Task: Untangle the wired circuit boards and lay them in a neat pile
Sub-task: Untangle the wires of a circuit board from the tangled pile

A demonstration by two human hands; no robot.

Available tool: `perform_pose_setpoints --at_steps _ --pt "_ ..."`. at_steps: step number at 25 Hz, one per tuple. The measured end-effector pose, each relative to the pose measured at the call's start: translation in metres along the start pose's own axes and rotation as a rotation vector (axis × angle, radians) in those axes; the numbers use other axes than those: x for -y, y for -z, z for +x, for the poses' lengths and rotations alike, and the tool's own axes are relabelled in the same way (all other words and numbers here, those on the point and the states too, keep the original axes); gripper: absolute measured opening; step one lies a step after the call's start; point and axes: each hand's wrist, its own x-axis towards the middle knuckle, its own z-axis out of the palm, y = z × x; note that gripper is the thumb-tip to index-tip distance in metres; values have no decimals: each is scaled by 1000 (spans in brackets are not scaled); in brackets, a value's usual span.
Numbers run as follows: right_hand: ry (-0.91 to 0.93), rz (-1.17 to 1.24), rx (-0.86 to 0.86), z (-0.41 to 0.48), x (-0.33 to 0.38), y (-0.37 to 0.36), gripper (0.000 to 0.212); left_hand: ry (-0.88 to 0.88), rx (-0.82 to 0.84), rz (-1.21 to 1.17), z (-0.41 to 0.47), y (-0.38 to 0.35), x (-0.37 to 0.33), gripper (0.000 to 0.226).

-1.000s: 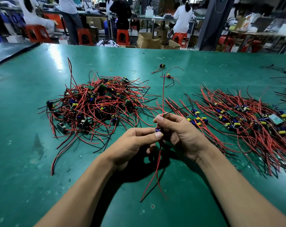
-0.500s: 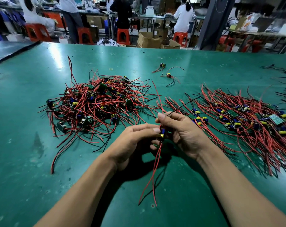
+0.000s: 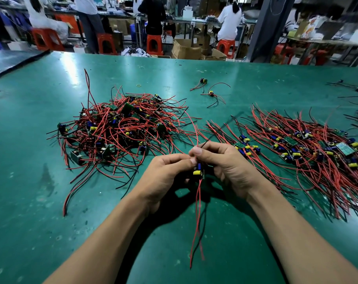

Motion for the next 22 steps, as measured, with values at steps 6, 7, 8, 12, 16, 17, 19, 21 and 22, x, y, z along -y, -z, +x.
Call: perform_pose_setpoints --at_steps 6,7,8,12,16,17,19,21,22 --pt "-42 28 -17 -2 1 1 14 3 -6 -36 0 2 -3 8" --pt "-41 7 -23 -2 1 1 14 -13 -27 -17 0 0 -4 6" --pt "-36 -21 -28 -2 0 0 14 -36 -56 14 1 -1 -3 15" --pt "19 -82 -40 -3 -1 -2 19 -96 -101 54 0 -5 -1 27" --pt "52 -163 -62 -2 0 -2 11 -78 -77 42 -1 -6 -1 14" --pt "55 -171 -72 -2 -1 -2 13 -73 -68 45 -1 -6 -2 14" --pt "48 -161 -122 0 -2 -4 20 -68 -62 74 -1 -7 -2 18" --pt "31 -97 -207 2 -2 -4 23 -60 -48 117 -1 -6 -2 20" --pt "17 -55 -266 4 -2 -3 22 -57 -31 143 -1 -7 -2 20"
